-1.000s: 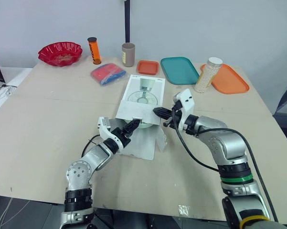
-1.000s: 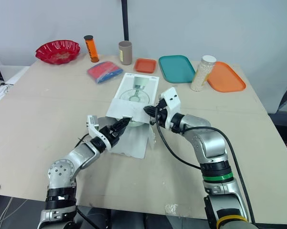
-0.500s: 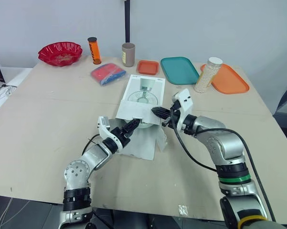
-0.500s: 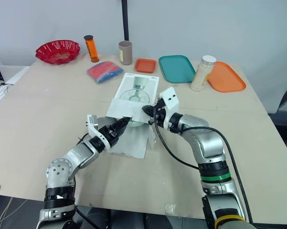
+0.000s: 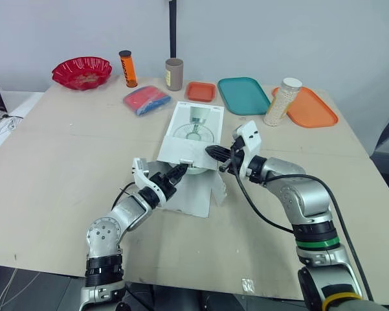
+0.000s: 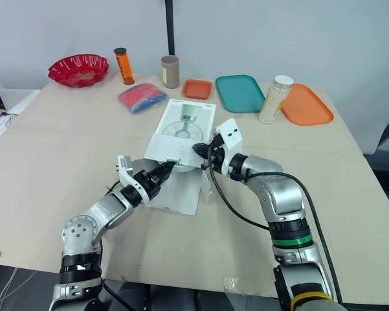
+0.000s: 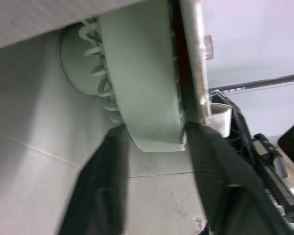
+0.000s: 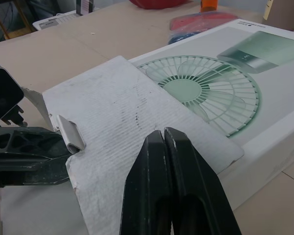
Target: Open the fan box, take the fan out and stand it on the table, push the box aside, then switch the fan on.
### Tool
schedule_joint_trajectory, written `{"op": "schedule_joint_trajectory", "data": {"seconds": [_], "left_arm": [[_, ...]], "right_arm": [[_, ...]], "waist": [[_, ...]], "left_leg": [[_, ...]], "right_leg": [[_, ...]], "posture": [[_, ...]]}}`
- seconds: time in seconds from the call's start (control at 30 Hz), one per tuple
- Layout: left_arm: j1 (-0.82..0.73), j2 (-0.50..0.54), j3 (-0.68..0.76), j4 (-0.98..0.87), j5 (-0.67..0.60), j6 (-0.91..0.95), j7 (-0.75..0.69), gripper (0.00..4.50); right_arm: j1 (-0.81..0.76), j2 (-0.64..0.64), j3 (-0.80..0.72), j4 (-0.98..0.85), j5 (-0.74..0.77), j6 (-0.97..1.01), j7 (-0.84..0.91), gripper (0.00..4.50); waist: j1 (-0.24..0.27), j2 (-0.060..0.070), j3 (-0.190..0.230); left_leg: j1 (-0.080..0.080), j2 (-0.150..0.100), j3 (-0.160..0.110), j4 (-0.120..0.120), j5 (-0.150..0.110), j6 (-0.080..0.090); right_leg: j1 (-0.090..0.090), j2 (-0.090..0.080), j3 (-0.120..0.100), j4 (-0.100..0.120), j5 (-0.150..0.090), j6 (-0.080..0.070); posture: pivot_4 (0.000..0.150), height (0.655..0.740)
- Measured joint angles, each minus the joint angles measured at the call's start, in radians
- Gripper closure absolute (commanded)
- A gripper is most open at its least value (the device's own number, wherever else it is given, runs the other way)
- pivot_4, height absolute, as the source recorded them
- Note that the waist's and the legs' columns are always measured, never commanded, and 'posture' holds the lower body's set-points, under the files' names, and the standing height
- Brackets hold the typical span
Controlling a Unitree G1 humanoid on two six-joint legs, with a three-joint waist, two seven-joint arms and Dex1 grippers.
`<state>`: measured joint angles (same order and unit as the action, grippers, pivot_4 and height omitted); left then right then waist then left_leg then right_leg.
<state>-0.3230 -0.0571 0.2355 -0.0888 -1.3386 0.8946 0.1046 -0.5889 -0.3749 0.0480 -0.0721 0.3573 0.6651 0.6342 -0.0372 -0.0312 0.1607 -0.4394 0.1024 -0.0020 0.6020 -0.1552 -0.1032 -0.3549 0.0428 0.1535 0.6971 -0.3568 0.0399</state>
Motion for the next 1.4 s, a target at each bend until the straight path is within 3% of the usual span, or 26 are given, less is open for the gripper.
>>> {"op": "schedule_joint_trajectory", "data": {"seconds": [0.47, 1.4], "left_arm": [[0.009, 0.003, -0.001, 0.0, -0.047, 0.007, 0.04, 3.35], [0.173, 0.153, -0.05, -0.11, -0.201, 0.027, 0.012, 3.35]], "right_arm": [[0.0, -0.001, 0.015, 0.0, 0.0, 0.0, 0.017, 4.5], [0.001, -0.007, 0.027, 0.0, -0.001, 0.007, 0.022, 4.5]], "waist": [[0.0, 0.0, 0.0], [-0.007, 0.0, 0.0]], "left_leg": [[0.0, 0.0, 0.0, 0.0, 0.0, 0.0], [0.001, 0.0, 0.0, -0.001, 0.0, 0.0]], "right_leg": [[0.0, 0.0, 0.0, 0.0, 0.0, 0.0], [0.0, 0.0, 0.0, 0.0, -0.001, 0.0]], "posture": [[0.15, 0.7389], [0.15, 0.7389]]}}
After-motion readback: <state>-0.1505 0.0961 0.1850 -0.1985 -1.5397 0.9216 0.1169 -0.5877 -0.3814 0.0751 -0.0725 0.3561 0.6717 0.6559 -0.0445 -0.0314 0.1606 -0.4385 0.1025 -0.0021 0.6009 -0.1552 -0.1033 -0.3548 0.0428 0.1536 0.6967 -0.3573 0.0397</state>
